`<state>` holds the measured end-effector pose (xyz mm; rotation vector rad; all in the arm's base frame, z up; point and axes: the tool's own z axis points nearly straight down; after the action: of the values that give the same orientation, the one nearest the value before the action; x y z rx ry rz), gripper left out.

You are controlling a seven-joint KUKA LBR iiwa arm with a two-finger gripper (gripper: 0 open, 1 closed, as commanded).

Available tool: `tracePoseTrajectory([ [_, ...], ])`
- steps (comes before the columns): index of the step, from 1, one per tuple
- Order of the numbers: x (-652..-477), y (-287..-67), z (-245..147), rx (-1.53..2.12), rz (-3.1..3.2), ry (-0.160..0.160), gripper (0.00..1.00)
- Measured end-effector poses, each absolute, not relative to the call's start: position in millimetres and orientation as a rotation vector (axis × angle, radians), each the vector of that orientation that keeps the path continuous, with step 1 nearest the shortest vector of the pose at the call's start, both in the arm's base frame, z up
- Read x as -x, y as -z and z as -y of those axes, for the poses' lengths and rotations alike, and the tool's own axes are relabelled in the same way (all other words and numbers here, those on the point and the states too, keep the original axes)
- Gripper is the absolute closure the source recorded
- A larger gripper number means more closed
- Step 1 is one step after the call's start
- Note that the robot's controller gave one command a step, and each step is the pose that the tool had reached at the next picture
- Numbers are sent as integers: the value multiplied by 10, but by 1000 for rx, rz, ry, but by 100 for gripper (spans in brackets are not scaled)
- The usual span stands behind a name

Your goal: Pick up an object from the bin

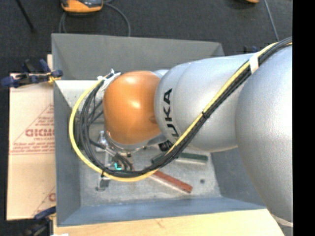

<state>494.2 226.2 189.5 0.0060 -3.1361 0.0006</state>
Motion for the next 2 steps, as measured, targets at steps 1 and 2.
tracePoseTrajectory([
  [1, -4964, -1933, -2253, 0, 3143, 2, 0],
  [2, -5073, -1465, -1954, -18, 3151, 7, 0],
])
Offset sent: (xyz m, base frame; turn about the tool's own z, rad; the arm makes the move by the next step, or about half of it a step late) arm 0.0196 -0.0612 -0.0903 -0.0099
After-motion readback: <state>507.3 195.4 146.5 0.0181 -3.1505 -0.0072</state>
